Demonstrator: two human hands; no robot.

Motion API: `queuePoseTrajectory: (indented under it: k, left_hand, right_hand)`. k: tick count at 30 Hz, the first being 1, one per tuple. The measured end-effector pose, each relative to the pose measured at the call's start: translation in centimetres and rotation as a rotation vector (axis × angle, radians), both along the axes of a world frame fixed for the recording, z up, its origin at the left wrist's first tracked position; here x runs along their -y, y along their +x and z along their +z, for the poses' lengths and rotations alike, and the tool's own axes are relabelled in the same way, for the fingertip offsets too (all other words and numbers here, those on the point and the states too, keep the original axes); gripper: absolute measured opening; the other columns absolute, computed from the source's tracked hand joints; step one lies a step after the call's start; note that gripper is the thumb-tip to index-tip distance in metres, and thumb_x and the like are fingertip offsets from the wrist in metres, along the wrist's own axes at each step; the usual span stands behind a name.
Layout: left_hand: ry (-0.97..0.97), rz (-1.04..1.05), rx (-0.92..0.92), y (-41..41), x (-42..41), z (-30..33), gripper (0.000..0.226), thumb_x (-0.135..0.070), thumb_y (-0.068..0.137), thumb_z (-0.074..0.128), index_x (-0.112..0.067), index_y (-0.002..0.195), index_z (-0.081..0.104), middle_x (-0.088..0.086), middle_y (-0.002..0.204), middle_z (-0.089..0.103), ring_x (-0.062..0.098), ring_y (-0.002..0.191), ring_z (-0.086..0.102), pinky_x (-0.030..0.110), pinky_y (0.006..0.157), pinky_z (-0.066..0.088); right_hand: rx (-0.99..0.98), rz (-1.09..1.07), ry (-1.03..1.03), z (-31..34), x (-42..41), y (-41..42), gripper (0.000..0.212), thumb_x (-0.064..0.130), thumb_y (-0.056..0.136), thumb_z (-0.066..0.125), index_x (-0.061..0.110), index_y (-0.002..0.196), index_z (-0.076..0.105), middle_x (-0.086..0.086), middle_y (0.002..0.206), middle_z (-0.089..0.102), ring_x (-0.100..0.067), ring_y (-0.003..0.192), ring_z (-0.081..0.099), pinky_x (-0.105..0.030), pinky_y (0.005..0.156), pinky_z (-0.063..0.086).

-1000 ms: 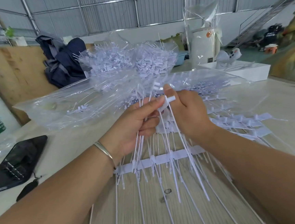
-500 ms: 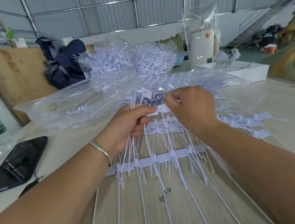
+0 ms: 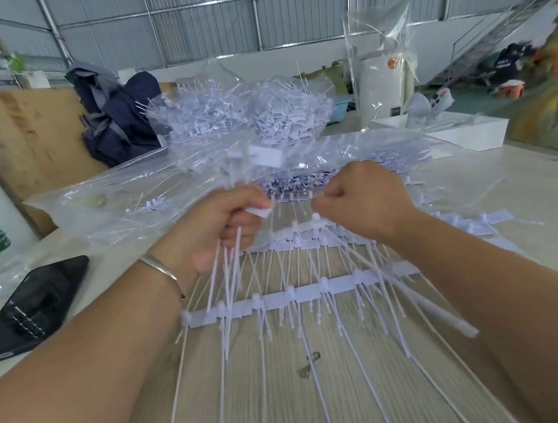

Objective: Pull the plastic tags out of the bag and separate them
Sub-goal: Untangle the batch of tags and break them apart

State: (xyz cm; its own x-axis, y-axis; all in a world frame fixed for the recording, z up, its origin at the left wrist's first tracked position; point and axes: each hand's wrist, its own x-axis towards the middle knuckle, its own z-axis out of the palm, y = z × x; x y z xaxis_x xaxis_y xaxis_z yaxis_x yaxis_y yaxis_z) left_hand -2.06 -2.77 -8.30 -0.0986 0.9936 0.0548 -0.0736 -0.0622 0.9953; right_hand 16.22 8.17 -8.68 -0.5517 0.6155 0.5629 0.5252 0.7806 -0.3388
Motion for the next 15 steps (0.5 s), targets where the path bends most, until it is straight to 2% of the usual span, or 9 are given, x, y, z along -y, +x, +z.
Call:
queuePoseTrajectory:
  k: [3, 5, 8, 10, 13, 15]
  left_hand:
    - [0.057, 0.113, 0.212, -1.9, 0.2, 0.5, 0.028, -0.012, 0.076, 0.056, -0.022, 0.060, 0.035, -0.011, 0.039, 0.026, 0.001, 0.030, 0.019, 0.015, 0.031, 0.012]
    - [0.061, 0.160, 0.274, -2.0, 0.0, 0.1, 0.026, -0.012, 0.075, 0.057, -0.021, 0.059, 0.039, -0.010, 0.043, 0.028, 0.001, 0.032, 0.020, 0.016, 0.034, 0.009]
    - [-0.008, 0.147, 0.207, -1.0, -0.4, -0.7, 0.027, -0.006, 0.071, 0.063, -0.021, 0.051, 0.051, -0.010, 0.048, 0.032, 0.001, 0.034, 0.021, 0.013, 0.032, 0.013]
    - [-0.051, 0.133, 0.164, -0.6, -0.6, -0.8, 0.028, -0.006, 0.069, 0.067, -0.022, 0.051, 0.053, -0.009, 0.049, 0.035, 0.001, 0.035, 0.022, 0.012, 0.030, 0.018]
    - [-0.051, 0.117, 0.094, -0.2, -0.7, -0.6, 0.015, -0.020, 0.070, 0.072, -0.017, 0.069, 0.057, -0.004, 0.060, 0.052, 0.003, 0.041, 0.032, 0.012, 0.032, 0.023]
    - [-0.047, 0.137, 0.072, 0.0, -0.6, -0.7, 0.022, -0.033, 0.069, 0.075, -0.017, 0.075, 0.060, 0.000, 0.066, 0.062, 0.005, 0.049, 0.047, 0.013, 0.038, 0.032]
  right_hand:
    - [-0.052, -0.067, -0.085, -0.2, -1.4, 1.4, 0.050, 0.031, 0.081, 0.056, 0.017, 0.044, 0.025, 0.004, 0.043, 0.021, -0.016, 0.043, 0.022, -0.023, 0.048, 0.019]
    - [-0.159, -0.120, -0.106, -0.2, -1.7, 1.5, 0.050, 0.032, 0.084, 0.054, 0.017, 0.045, 0.024, 0.004, 0.042, 0.019, -0.016, 0.042, 0.019, -0.025, 0.049, 0.018]
    - [-0.275, -0.086, -0.086, -0.3, -1.0, 0.8, 0.052, 0.034, 0.089, 0.049, 0.018, 0.047, 0.023, 0.003, 0.041, 0.018, -0.014, 0.042, 0.018, -0.028, 0.049, 0.018]
    - [-0.331, -0.033, -0.064, -0.4, -0.4, 0.5, 0.046, 0.030, 0.091, 0.044, 0.018, 0.051, 0.024, 0.004, 0.047, 0.023, -0.016, 0.048, 0.022, -0.030, 0.052, 0.019]
    - [-0.365, 0.004, -0.027, -0.3, 0.1, 0.5, 0.035, 0.024, 0.089, 0.037, 0.017, 0.056, 0.026, -0.003, 0.054, 0.029, -0.018, 0.052, 0.025, -0.032, 0.052, 0.020]
    - [-0.364, 0.026, -0.008, -0.2, 0.3, 0.5, 0.033, 0.022, 0.089, 0.038, 0.016, 0.057, 0.028, -0.003, 0.053, 0.030, -0.018, 0.052, 0.027, -0.032, 0.051, 0.021]
